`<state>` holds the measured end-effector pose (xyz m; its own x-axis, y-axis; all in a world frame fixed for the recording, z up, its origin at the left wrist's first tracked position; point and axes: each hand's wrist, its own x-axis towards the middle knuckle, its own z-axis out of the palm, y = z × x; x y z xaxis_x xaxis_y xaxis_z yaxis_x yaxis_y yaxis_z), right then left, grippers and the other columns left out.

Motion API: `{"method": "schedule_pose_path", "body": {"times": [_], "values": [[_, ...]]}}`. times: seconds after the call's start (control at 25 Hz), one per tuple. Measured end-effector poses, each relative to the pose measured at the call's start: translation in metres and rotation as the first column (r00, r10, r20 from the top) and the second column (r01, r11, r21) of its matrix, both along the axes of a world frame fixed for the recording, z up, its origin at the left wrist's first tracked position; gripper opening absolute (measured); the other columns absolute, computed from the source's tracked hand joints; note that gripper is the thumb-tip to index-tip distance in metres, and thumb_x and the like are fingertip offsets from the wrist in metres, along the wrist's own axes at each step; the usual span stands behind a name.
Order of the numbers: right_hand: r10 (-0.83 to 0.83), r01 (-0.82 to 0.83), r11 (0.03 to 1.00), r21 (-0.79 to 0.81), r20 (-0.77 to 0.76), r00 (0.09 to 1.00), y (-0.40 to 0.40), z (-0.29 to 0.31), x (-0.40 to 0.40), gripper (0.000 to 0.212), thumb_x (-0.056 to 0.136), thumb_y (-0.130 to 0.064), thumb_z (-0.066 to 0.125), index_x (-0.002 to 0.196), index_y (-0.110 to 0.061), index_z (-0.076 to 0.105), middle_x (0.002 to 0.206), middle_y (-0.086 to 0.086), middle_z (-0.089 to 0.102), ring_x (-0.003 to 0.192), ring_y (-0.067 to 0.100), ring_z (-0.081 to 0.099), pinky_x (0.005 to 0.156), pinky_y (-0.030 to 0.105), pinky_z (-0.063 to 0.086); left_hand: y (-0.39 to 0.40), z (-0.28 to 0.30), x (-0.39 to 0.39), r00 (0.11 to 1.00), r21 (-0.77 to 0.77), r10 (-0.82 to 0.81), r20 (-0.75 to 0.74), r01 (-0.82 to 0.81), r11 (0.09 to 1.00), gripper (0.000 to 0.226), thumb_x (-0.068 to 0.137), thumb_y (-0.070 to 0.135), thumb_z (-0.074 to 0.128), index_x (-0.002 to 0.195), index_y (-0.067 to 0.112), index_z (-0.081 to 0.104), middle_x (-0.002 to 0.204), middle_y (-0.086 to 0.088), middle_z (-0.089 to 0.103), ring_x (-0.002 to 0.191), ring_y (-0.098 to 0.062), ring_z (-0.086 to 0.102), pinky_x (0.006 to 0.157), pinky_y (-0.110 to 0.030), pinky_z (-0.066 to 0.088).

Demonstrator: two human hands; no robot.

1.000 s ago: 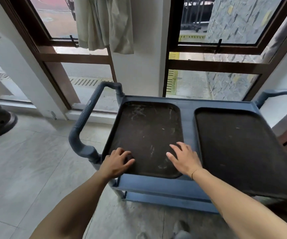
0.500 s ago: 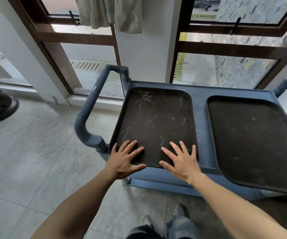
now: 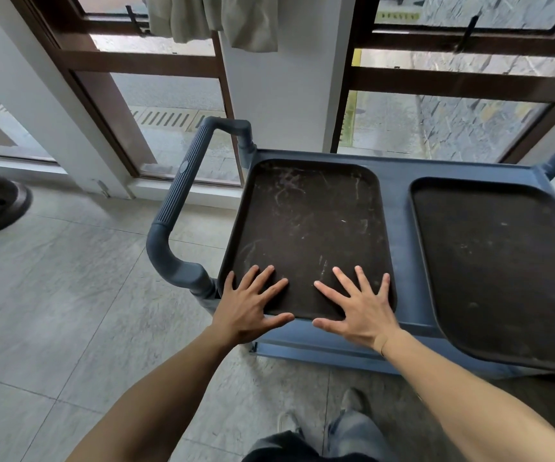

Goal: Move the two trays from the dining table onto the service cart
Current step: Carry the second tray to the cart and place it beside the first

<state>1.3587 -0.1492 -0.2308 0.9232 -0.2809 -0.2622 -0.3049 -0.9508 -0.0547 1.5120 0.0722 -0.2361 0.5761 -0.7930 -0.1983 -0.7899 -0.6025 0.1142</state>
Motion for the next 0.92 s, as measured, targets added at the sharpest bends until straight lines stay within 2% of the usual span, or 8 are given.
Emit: {"method": "schedule_pose_path", "body": {"times": [0.28,0.48,0.6,0.76,0.92], "values": [[0.0,0.005,0.999,0.055,-0.093,0.996,-0.014,-0.008,0.018,0.081,0.067,-0.097,-0.002,0.141,-0.066,-0.012,0.165,-0.009,-0.015,0.15,0.035,-0.017,0.103,0.076,-0.015,-0.015,-0.009,0.015,0.998,0.058,0.015,-0.064,-0.011,0.998,0.086,0.077,0.09,0.004,0.153,0.051,-0.001,0.168,0.008,-0.007,0.153,-0.022,-0.009,0.118,-0.063,-0.004],[0.001,0.005,0.998,0.067,-0.091,0.996,-0.013,-0.017,0.021,0.074,0.069,-0.096,-0.003,0.135,-0.069,-0.021,0.163,-0.009,-0.022,0.147,0.036,-0.026,0.099,0.075,-0.023,-0.014,-0.014,0.018,0.999,0.057,0.021,-0.049,-0.018,0.998,0.085,0.077,0.091,0.002,0.153,0.052,-0.004,0.167,0.009,-0.01,0.153,-0.02,-0.011,0.118,-0.062,-0.004],[0.027,-0.018,0.997,0.08,-0.108,0.994,-0.011,-0.019,0.022,0.075,0.065,-0.099,0.001,0.13,-0.073,-0.025,0.159,-0.005,-0.031,0.144,0.04,-0.029,0.1,0.076,-0.02,-0.013,-0.013,0.019,0.998,0.072,0.013,-0.063,-0.008,0.997,0.087,0.075,0.092,0.003,0.152,0.052,-0.006,0.166,0.01,-0.013,0.153,-0.02,-0.013,0.118,-0.062,-0.005],[0.033,-0.024,0.997,0.069,-0.125,0.992,-0.005,-0.018,0.023,0.084,0.065,-0.098,0.018,0.131,-0.071,-0.026,0.156,0.001,-0.037,0.142,0.045,-0.032,0.101,0.079,-0.012,-0.011,-0.012,0.022,0.996,0.115,-0.031,-0.082,0.04,0.993,0.095,0.071,0.096,0.016,0.15,0.053,-0.014,0.164,0.009,-0.022,0.151,-0.022,-0.02,0.117,-0.064,-0.008],[0.032,-0.023,0.998,0.065,-0.134,0.991,0.002,-0.017,0.024,0.073,0.079,-0.086,0.024,0.131,-0.071,-0.026,0.16,0.004,-0.033,0.142,0.047,-0.03,0.1,0.082,-0.008,-0.01,-0.014,0.026,0.996,0.137,-0.062,-0.056,0.07,0.988,0.095,0.076,0.087,0.031,0.149,0.052,-0.018,0.165,0.006,-0.023,0.151,-0.027,-0.019,0.117,-0.065,-0.004]]}}
